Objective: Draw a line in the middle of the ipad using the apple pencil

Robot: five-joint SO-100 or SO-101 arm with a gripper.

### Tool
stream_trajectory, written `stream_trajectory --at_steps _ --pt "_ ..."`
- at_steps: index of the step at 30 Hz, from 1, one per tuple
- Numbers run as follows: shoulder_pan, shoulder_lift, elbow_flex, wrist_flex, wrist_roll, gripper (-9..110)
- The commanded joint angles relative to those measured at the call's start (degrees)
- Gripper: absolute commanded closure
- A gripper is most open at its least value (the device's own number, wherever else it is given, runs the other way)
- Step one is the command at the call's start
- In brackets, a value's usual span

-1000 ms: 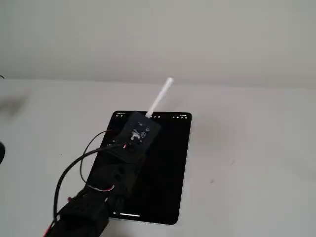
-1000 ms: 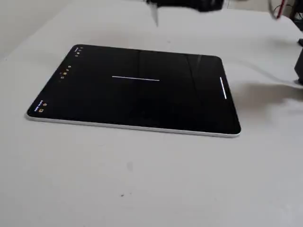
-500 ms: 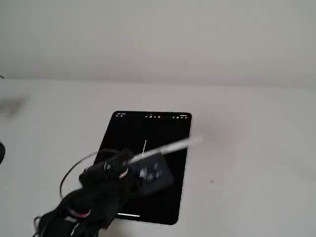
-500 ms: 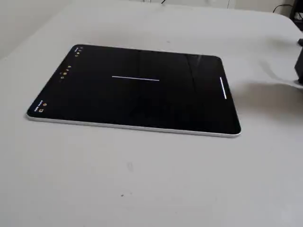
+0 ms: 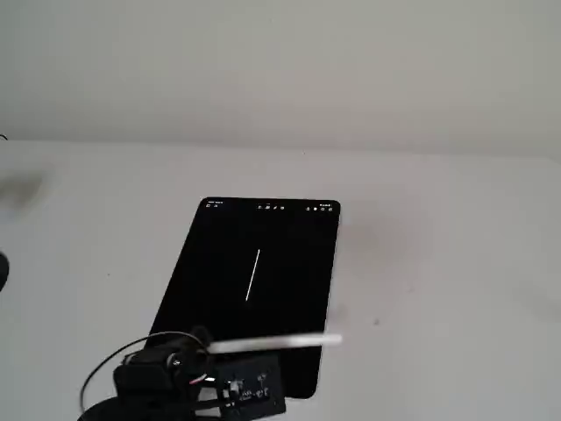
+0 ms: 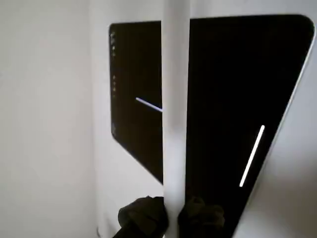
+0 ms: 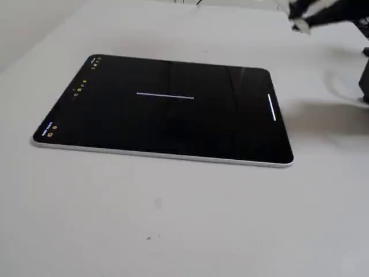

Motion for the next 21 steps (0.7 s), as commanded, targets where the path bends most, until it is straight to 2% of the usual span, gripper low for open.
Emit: stream_trajectory --at_steps 1,11,21 --pt "-0.4 0.4 1.0 1.7 0.8 102" --pt "2.5 0.4 6.9 5.7 1.1 101" --pt "2.9 0.4 15.8 2.8 -0.4 101"
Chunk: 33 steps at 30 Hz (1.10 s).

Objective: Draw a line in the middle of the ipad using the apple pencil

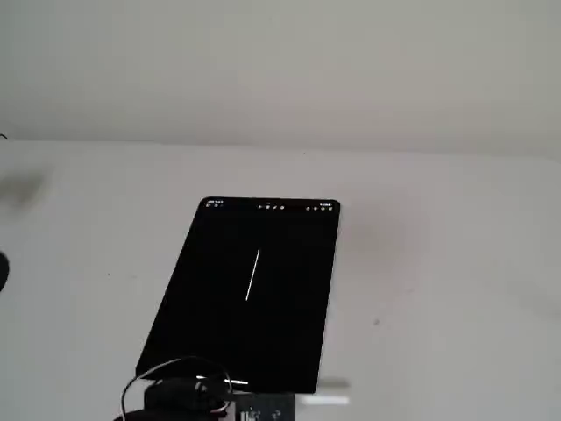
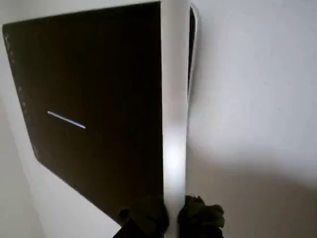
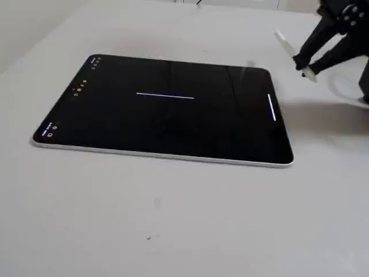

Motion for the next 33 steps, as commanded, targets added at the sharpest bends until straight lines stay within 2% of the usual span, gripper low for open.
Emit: stream_trajectory --at_steps 1,33 --pt "0.5 -0.1 2.6 -0.9 -1.1 101" --pt "0.5 -0.1 4.1 -1.9 -2.3 101"
